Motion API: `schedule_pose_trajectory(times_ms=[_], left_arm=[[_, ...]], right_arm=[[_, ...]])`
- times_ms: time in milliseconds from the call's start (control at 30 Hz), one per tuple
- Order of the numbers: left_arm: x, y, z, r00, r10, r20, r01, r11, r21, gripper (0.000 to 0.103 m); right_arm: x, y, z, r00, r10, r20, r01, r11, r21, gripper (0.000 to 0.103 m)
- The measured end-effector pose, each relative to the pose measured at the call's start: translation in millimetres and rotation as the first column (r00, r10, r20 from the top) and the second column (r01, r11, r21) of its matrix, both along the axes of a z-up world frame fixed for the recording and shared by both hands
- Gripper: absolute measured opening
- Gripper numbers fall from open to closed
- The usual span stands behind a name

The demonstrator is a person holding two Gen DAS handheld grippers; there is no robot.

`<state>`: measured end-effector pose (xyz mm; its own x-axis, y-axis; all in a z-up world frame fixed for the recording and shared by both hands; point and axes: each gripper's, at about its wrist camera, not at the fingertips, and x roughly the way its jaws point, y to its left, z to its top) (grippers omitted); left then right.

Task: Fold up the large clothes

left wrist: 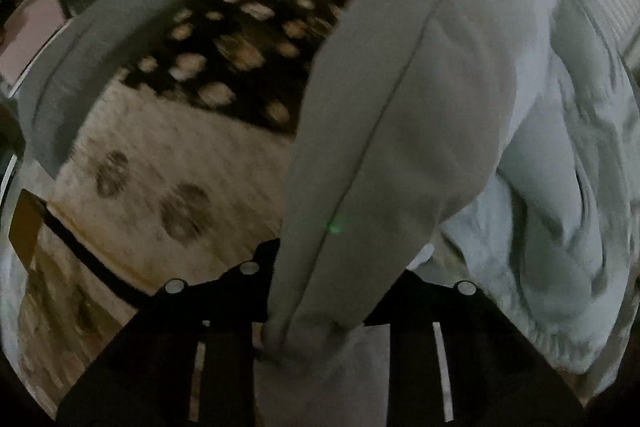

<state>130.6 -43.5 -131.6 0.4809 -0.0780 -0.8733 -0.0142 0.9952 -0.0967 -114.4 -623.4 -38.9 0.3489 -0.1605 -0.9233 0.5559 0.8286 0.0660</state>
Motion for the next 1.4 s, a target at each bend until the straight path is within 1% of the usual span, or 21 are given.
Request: schedule_pose_trajectory(times_ms=[33, 100, 167, 233, 333, 433, 500, 600, 667, 700, 733, 767, 833, 900, 933, 967, 1067, 1133, 1200, 1267, 1400], left_arm=[[4.4, 4.4, 2.8, 1.000, 0.013, 0.011, -0.013, 1.000, -0.004, 0.022], [16.0, 14.0, 11.7, 0.998, 0.038, 0.048, -0.038, 0.999, -0.001, 0.021], [25.3, 21.4, 20.5, 0.995, 0.054, 0.089, -0.056, 0.998, 0.017, 0.020], [33.6, 28.9, 30.6, 0.987, 0.070, 0.143, -0.075, 0.997, 0.029, 0.019], [37.6, 56.3, 50.9, 0.957, 0.115, 0.268, -0.121, 0.993, 0.006, 0.018], [22.5, 73.1, 96.0, 0.891, 0.173, 0.419, -0.172, 0.984, -0.041, 0.017], [17.2, 66.5, 117.8, 0.833, 0.191, 0.518, -0.198, 0.979, -0.042, 0.017], [20.9, 63.3, 134.8, 0.761, 0.180, 0.623, -0.221, 0.975, -0.011, 0.017], [29.9, 72.2, 143.6, 0.733, 0.160, 0.661, -0.231, 0.973, 0.021, 0.018], [36.7, 71.0, 139.9, 0.729, 0.145, 0.669, -0.236, 0.971, 0.047, 0.019], [42.6, 70.1, 132.4, 0.736, 0.127, 0.665, -0.245, 0.966, 0.087, 0.024], [48.6, 69.6, 121.2, 0.753, 0.110, 0.648, -0.248, 0.961, 0.125, 0.029], [49.0, 77.4, 103.6, 0.791, 0.129, 0.597, -0.267, 0.952, 0.147, 0.037], [47.0, 83.5, 106.8, 0.804, 0.171, 0.570, -0.279, 0.955, 0.106, 0.045], [45.4, 77.7, 112.3, 0.799, 0.169, 0.577, -0.276, 0.956, 0.102, 0.054], [39.1, 74.7, 118.0, 0.790, 0.158, 0.593, -0.272, 0.956, 0.107, 0.067], [13.8, 54.1, 141.5, 0.754, 0.100, 0.649, -0.252, 0.957, 0.146, 0.088], [-7.7, 37.3, 145.0, 0.755, 0.026, 0.655, -0.198, 0.962, 0.189, 0.089], [-16.1, 19.2, 144.6, 0.768, -0.032, 0.640, -0.163, 0.956, 0.244, 0.089], [-29.1, 10.9, 144.6, 0.785, -0.068, 0.616, -0.140, 0.949, 0.282, 0.089], [-28.3, 32.0, 147.1, 0.833, 0.075, 0.547, -0.189, 0.970, 0.155, 0.092]], right_arm=[[3.3, -1.1, -6.9, 1.000, 0.009, -0.011, -0.008, 0.999, 0.039, 0.099], [10.8, -3.4, -15.0, 1.000, 0.023, -0.020, -0.022, 0.998, 0.055, 0.082], [15.0, -7.3, -19.0, 1.000, 0.022, -0.018, -0.021, 0.998, 0.065, 0.044], [15.7, -21.5, -18.6, 0.998, -0.037, 0.043, 0.031, 0.989, 0.145, 0.021], [9.7, -49.2, -0.1, 0.972, -0.168, 0.165, 0.148, 0.981, 0.127, 0.015], [5.9, -70.0, 38.5, 0.925, -0.224, 0.306, 0.239, 0.971, -0.012, 0.014], [9.6, -69.9, 63.9, 0.903, -0.193, 0.384, 0.271, 0.949, -0.160, 0.014], [22.2, -51.6, 85.0, 0.895, -0.102, 0.435, 0.292, 0.870, -0.397, 0.014], [35.3, -40.9, 80.4, 0.903, -0.058, 0.425, 0.284, 0.823, -0.491, 0.019], [41.4, -40.8, 74.8, 0.915, -0.051, 0.401, 0.266, 0.824, -0.500, 0.020], [48.6, -43.3, 63.6, 0.931, -0.052, 0.361, 0.239, 0.834, -0.496, 0.029], [51.9, -47.5, 53.4, 0.942, -0.059, 0.331, 0.220, 0.852, -0.476, 0.054], [48.4, -54.8, 45.0, 0.945, -0.078, 0.318, 0.220, 0.872, -0.438, 0.084], [38.9, -53.8, 53.9, 0.920, -0.097, 0.379, 0.269, 0.861, -0.432, 0.086], [37.7, -51.3, 63.0, 0.911, -0.092, 0.402, 0.275, 0.863, -0.425, 0.088], [36.4, -45.2, 73.8, 0.900, -0.073, 0.430, 0.272, 0.865, -0.422, 0.089], [39.9, -21.5, 91.4, 0.877, 0.034, 0.479, 0.188, 0.893, -0.409, 0.095], [52.8, 7.1, 90.6, 0.893, 0.171, 0.417, 0.023, 0.908, -0.419, 0.096], [68.2, 29.1, 77.1, 0.906, 0.265, 0.329, -0.108, 0.899, -0.425, 0.096], [77.0, 44.4, 61.9, 0.911, 0.314, 0.266, -0.190, 0.895, -0.404, 0.096], [81.2, 49.8, 40.2, 0.927, 0.308, 0.213, -0.235, 0.922, -0.308, 0.096]])
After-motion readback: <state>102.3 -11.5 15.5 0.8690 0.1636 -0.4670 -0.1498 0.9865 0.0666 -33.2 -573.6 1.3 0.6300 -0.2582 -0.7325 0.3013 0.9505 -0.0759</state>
